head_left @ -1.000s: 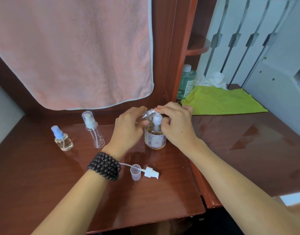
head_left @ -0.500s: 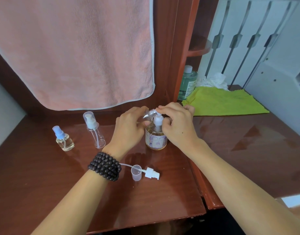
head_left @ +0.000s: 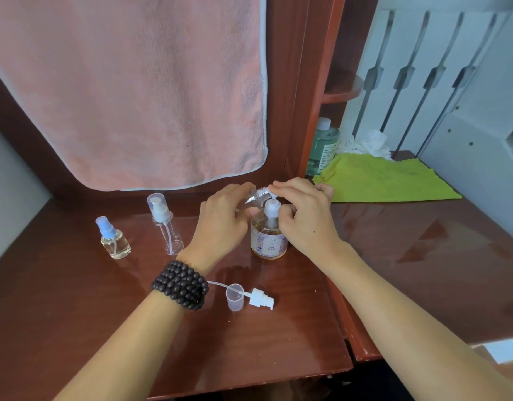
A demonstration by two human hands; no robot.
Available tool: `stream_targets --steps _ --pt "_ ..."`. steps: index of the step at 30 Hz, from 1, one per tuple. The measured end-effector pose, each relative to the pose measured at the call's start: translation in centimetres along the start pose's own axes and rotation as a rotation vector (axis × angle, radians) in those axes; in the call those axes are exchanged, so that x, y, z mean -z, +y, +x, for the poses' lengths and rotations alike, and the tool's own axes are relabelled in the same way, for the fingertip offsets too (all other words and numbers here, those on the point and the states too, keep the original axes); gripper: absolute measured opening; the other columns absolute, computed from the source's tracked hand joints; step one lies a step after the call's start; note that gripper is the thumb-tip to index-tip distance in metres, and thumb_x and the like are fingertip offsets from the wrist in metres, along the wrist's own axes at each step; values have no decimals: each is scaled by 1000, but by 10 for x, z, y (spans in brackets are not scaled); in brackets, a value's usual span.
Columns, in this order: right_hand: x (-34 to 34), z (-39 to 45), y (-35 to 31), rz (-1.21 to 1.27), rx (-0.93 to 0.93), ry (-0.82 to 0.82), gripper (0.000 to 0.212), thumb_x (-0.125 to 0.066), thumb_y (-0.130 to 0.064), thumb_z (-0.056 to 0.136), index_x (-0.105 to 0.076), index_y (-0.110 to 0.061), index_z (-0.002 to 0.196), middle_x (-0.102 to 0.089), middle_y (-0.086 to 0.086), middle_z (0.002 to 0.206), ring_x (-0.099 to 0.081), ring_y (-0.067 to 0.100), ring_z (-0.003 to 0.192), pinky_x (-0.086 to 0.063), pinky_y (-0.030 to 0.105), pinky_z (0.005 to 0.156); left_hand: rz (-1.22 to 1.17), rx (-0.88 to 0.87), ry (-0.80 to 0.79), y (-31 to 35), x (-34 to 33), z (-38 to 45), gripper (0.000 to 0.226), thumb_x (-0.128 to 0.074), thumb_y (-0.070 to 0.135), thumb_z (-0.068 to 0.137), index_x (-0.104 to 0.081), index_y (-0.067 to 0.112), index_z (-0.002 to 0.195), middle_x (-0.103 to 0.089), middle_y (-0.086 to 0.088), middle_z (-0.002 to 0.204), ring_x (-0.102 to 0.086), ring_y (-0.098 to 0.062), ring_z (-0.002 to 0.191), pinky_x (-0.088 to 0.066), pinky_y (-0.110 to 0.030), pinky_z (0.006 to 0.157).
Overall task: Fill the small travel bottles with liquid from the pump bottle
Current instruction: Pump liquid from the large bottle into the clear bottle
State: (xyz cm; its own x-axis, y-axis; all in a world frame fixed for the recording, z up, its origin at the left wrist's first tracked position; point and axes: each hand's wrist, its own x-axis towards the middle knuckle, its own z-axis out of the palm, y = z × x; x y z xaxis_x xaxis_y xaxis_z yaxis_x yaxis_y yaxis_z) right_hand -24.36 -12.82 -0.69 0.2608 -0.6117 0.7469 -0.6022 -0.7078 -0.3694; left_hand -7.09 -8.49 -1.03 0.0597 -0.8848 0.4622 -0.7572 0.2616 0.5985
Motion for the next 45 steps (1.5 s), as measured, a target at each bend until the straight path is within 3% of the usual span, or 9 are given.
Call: stream_targets --steps 8,15,20,25,29,34,40,43,45 --pt "-3 -1 2 -14 -24 -25 49 -41 -7 67 -79 -21 94 -72 -9 97 -63 9 88 -26 38 82 -13 27 -8 -2 -4 -3 40 -62 28 80 -65 24 120 -67 8 107 -67 -19 93 -54 -49 86" --pt "1 0 -2 29 -23 -12 52 -36 -13 70 -79 -20 99 -72 -9 109 -65 9 92 -28 39 85 1 7 5 5 3 0 39 -63 30 82 -65 25 120 -68 9 107 -67 -17 89 -54 -48 84" --pt "0 2 1 22 -29 -17 53 -34 -15 71 -79 -21 98 -73 -9 105 -64 8 89 -32 44 84 9 -2 3 3 2 2 37 -67 25 83 -65 26 119 -67 10 104 -65 -16 87 -54 -47 84" --pt "-4 0 3 -3 -46 -27 55 -32 -16 69 -79 -22 95 -72 -10 98 -62 6 86 -29 40 82 24 7 -9 0 -2 0 37 -68 23 82 -66 26 119 -68 8 105 -66 -18 89 -55 -48 84" --pt "-6 0 1 -3 -43 -29 55 -33 -16 68 -80 -21 96 -72 -9 99 -64 8 85 -29 39 83 38 6 -8 0 1 1 37 -66 28 81 -65 29 117 -68 9 105 -66 -17 89 -54 -47 84" --pt "-3 1 2 30 -23 26 49 -39 -10 71 -79 -21 96 -73 -9 104 -65 8 90 -35 48 84 -2 -4 -3 5 6 4 33 -74 15 86 -68 24 117 -68 7 99 -63 -14 84 -52 -40 85" --pt "-3 1 3 28 -30 44 46 -46 -2 68 -80 -21 93 -74 -9 101 -65 8 89 -32 45 84 15 -16 -7 4 5 6 32 -72 19 84 -67 26 115 -68 9 99 -64 -15 83 -52 -44 84" --pt "-4 0 3 17 -42 34 46 -47 1 67 -80 -21 91 -73 -9 96 -65 9 85 -29 42 82 1 -11 9 4 2 3 34 -74 16 83 -68 22 115 -67 6 97 -64 -18 83 -52 -38 85" --pt "-4 -2 3 9 -47 13 46 -46 -1 68 -79 -21 91 -73 -9 95 -65 10 84 -29 42 82 -21 1 11 4 0 1 34 -76 10 83 -70 18 115 -68 3 96 -63 -18 84 -48 -23 83"
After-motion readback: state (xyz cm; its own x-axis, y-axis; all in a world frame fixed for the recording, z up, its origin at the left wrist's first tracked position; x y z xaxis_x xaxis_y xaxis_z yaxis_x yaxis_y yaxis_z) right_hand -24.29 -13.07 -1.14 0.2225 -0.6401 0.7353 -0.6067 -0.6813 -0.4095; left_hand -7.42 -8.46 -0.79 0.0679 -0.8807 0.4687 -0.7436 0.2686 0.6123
